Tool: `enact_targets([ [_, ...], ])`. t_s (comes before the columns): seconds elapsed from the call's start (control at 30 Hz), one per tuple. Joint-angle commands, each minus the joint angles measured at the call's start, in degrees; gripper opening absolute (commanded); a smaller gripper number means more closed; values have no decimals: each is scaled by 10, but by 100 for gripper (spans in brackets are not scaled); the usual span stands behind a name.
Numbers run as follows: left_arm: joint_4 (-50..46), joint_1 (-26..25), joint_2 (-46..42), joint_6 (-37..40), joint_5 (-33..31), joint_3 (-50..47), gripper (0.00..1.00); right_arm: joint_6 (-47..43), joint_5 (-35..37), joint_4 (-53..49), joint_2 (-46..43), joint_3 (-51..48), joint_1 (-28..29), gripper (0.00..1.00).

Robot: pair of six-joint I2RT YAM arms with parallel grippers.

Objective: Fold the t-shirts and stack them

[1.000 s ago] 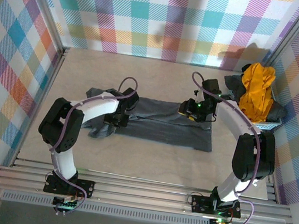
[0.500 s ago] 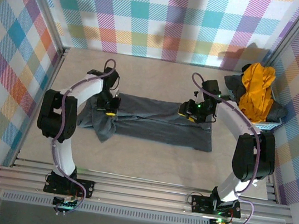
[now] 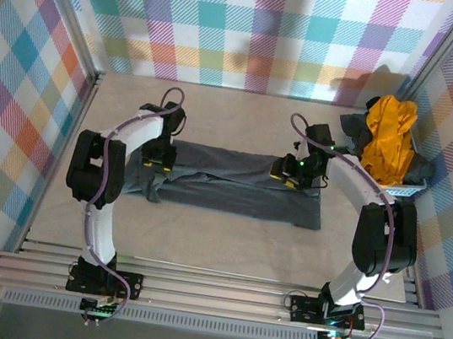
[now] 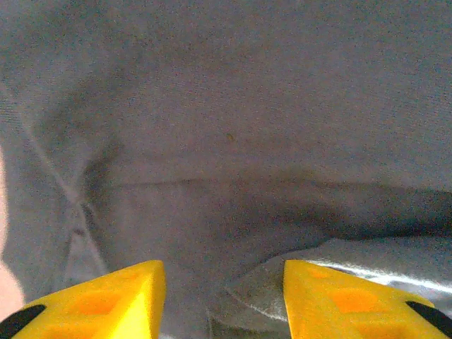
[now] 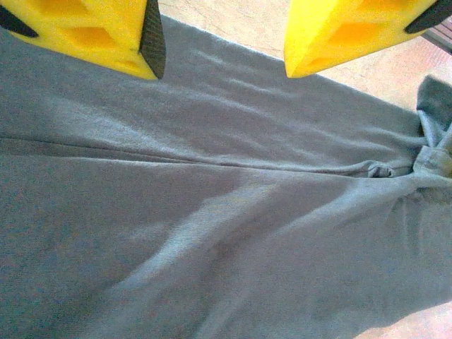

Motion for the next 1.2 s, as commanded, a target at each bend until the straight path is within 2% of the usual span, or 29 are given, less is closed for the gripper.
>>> enact_targets([
  [0.0,-15,-52,-98,-21,-62,-12,43,4,-10,-1,-17,-4,2,49],
  [0.07,-7,-77,-132,-26,-46,-29,41,6,-12,4,-19,-6,2,49],
  [0.1,1,-85,-142,-26,-16,-40,40,6,-15,8,-19,-7,2,49],
  [0.2,15,-95,-136,-13,39,-71,35,1,-32,26,-23,-11,2,49],
  [0.37,30,-114,-98,28,58,-96,36,-6,-42,28,-21,-8,2,49],
  [0.47,34,-126,-80,44,68,-91,33,-3,-38,25,-21,-11,2,49],
  [0.57,30,-128,-56,40,34,-86,32,1,-37,30,-24,-20,2,49],
  [0.73,31,-128,-37,41,-23,-87,37,3,-37,30,-28,-25,2,49],
  [0.9,34,-127,-12,44,-42,-76,37,4,-45,36,-31,-26,2,49],
  [1.17,41,-125,8,45,-90,-58,34,36,-154,130,-65,-61,2,50],
])
